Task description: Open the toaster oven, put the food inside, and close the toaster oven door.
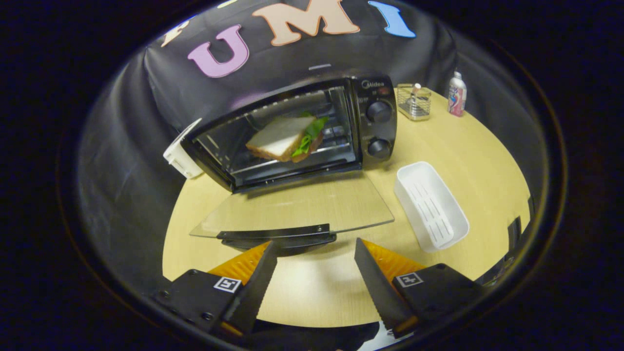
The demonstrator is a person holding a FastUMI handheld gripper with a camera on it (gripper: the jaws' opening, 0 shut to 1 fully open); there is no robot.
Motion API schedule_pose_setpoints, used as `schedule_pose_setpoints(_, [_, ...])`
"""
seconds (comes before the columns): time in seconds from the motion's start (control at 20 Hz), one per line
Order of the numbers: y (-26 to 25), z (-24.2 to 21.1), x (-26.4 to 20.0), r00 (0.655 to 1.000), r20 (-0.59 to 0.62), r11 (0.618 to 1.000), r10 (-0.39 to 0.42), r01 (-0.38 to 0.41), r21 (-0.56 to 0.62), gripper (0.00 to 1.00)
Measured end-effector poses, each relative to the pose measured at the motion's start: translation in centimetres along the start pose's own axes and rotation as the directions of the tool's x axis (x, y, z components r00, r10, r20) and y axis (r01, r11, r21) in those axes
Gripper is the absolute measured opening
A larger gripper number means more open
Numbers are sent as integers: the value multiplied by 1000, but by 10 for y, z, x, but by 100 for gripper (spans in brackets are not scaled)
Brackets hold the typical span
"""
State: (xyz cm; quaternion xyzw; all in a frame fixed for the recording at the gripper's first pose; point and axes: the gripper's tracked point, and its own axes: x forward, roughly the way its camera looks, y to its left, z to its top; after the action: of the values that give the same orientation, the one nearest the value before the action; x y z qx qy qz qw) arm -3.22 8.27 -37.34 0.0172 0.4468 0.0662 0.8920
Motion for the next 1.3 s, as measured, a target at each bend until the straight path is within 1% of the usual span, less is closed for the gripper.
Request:
schedule_pose_setpoints(0.2, [9,29,-5,996,85,1000,10,-9,-11,99])
schedule_pose_setpoints(0.55, [18,57,-7,989,150,998,12,-3,-61,99])
schedule_pose_setpoints(0.65, [21,66,-7,984,179,999,16,-7,-49,100])
schedule_pose_setpoints(0.9, [29,102,-3,964,263,998,33,-17,-61,100])
schedule_pose_setpoints(1.1, [37,132,8,944,325,997,62,-44,-63,100])
schedule_pose_setpoints(1.3, [40,153,19,931,356,997,74,-64,-39,100])
